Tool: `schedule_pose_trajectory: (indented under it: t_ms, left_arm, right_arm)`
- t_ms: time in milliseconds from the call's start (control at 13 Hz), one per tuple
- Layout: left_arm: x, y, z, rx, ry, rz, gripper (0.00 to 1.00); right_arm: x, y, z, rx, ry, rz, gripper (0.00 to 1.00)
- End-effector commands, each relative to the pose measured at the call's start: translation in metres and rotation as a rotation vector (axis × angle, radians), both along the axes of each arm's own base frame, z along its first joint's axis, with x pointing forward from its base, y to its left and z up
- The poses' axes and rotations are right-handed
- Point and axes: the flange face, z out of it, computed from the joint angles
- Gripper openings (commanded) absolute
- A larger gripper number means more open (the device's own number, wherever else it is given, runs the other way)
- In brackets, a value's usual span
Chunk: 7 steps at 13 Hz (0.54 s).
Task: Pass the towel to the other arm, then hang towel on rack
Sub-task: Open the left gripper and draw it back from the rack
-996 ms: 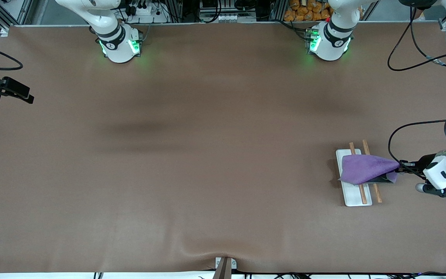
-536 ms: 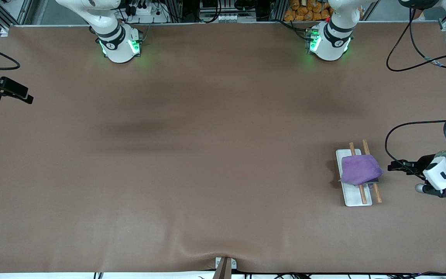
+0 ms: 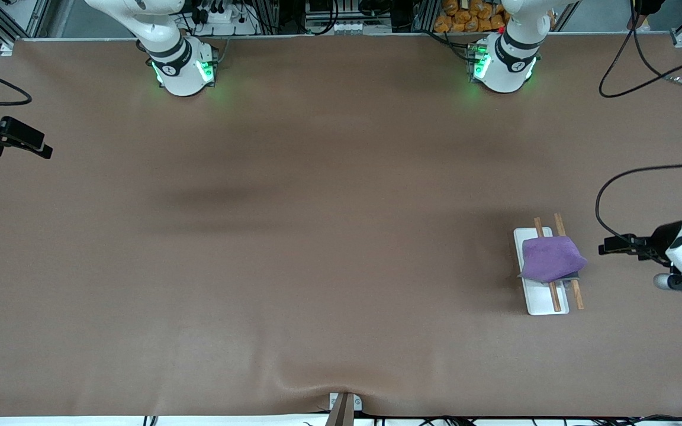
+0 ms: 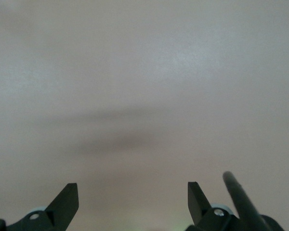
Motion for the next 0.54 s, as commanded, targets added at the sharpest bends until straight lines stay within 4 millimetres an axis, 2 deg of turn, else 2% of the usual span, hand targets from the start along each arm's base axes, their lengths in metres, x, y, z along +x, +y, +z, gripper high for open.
schedule_pose_trajectory:
  t_ms: [0,307,460]
  left_arm:
    - [-0.023,-0.041,0.058,0.02,-0.002,0.13,1.0]
    - [-0.05,-0.061,0.121,0.062,-0.053,0.122,1.0]
    - [-0.065,-0.076,0.143,0.099,-0.052,0.09,1.0]
  right_arm:
    - [0.001,-0.003,0.006,0.002,-0.01,0.002,1.0]
    - [0.001,-0.009,0.01,0.0,-0.019,-0.006,1.0]
    - [0.001,-0.008,0.01,0.0,-0.018,-0.004,1.0]
